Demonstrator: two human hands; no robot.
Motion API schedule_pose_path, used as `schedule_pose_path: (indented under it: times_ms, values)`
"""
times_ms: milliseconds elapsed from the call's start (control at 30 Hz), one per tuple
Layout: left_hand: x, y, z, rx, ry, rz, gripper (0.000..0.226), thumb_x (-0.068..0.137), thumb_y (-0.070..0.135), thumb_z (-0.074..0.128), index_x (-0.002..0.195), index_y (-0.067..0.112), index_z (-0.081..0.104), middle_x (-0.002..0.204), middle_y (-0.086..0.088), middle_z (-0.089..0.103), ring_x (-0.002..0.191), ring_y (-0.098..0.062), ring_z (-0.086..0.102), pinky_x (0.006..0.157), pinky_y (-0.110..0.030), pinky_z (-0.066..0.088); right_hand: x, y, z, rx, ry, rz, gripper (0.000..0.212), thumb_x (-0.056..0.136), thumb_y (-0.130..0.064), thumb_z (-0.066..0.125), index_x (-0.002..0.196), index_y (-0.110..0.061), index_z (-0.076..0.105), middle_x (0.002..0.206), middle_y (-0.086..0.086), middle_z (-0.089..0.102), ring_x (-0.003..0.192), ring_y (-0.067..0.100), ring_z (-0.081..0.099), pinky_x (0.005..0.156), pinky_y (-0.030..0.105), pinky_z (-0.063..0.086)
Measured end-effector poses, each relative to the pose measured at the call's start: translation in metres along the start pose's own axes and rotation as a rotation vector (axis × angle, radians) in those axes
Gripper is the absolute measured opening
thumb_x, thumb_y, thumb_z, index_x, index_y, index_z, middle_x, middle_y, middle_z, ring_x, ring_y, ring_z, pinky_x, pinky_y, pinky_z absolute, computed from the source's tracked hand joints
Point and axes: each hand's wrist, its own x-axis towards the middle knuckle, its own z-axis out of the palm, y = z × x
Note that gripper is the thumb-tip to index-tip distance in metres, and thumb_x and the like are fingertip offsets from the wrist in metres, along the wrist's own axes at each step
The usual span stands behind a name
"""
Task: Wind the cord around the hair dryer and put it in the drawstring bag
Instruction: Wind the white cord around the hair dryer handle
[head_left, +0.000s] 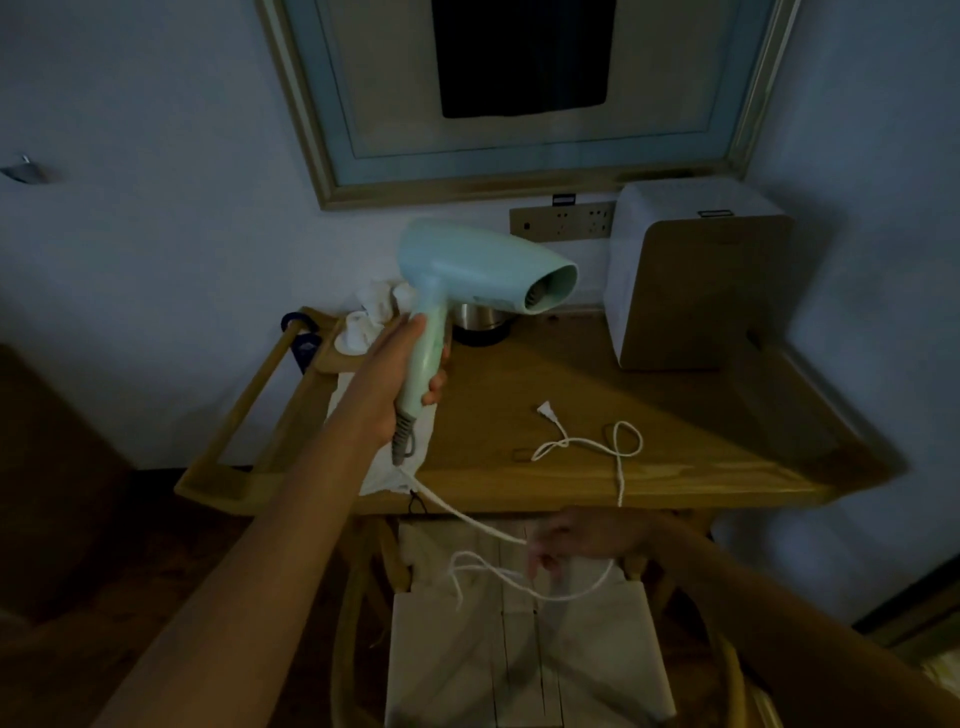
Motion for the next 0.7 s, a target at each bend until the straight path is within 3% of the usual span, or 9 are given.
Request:
schedule_pose_path:
  times_ms: [133,233,333,433,533,633,700]
  values:
    - [-0.005,0.001,-0.019,0.049,-0.018,-0.020,0.022,0.094,0.035,0.045,0.101,0.016,0.055,0.067,-0.002,0.060,0.042,-0.011,0.047,0.034,-0.017,0.035,-0.018,0.016,-0.029,0.059,-0.080,0.150,0.028,0.096,-0.029,0.042,0.090,-0.020,0.067,0.081,-0.012,0.066,0.075,-0.001,0.060,0.073,0.014,0.046]
    - [-0.013,-0.007,-0.027,0.113,-0.029,-0.082,0.027,0.094,0.035,0.044,0.094,0.013,0.059,0.067,-0.005,0.058,0.041,-0.011,0.045,0.033,-0.017,0.033,-0.026,0.019,-0.055,0.070,-0.096,0.211,0.021,0.091,-0.032,0.051,0.084,-0.018,0.066,0.080,-0.003,0.063,0.071,0.002,0.059,0.068,0.015,0.045]
    - [-0.020,-0.020,-0.031,0.194,-0.020,-0.162,0.035,0.093,0.034,0.044,0.089,0.005,0.062,0.065,-0.008,0.056,0.037,-0.012,0.045,0.033,-0.017,0.033,-0.036,0.018,-0.079,0.085,0.058,0.230,0.019,0.079,-0.035,0.060,0.080,-0.016,0.064,0.069,-0.004,0.062,0.061,0.003,0.056,0.060,0.016,0.043]
    - [-0.028,-0.038,-0.029,0.266,-0.038,-0.256,0.043,0.093,0.039,0.043,0.095,0.000,0.062,0.061,-0.009,0.056,0.036,-0.013,0.045,0.034,-0.017,0.033,-0.039,0.001,-0.103,0.082,0.347,0.132,0.023,0.090,-0.022,0.056,0.068,-0.020,0.063,0.052,-0.007,0.050,0.048,0.006,0.043,0.052,0.024,0.033]
    - [-0.039,-0.059,-0.021,0.421,-0.047,-0.305,0.043,0.091,0.047,0.046,0.085,0.008,0.062,0.048,0.001,0.061,0.036,-0.010,0.050,0.034,-0.018,0.037,-0.032,-0.030,-0.124,0.033,0.566,0.121,0.017,0.089,-0.019,0.057,0.076,-0.016,0.067,0.055,0.002,0.048,0.043,0.010,0.040,0.044,0.024,0.033]
    - [-0.049,-0.078,-0.016,0.645,-0.114,-0.228,0.030,0.087,0.051,0.050,0.092,0.023,0.060,0.062,0.002,0.066,0.049,-0.009,0.059,0.043,-0.024,0.046,-0.020,-0.060,-0.130,-0.076,0.603,0.147,0.016,0.084,-0.024,0.061,0.072,-0.023,0.072,0.047,0.000,0.045,0.036,0.011,0.036,0.038,0.022,0.029]
    - [-0.050,-0.088,-0.013,0.822,-0.153,-0.072,0.021,0.088,0.050,0.051,0.089,0.030,0.057,0.083,0.004,0.058,0.066,-0.007,0.059,0.053,-0.022,0.048,-0.013,-0.075,-0.128,-0.008,0.626,0.168,0.014,0.082,-0.027,0.064,0.081,-0.016,0.072,0.051,0.000,0.045,0.040,0.011,0.036,0.040,0.020,0.029]
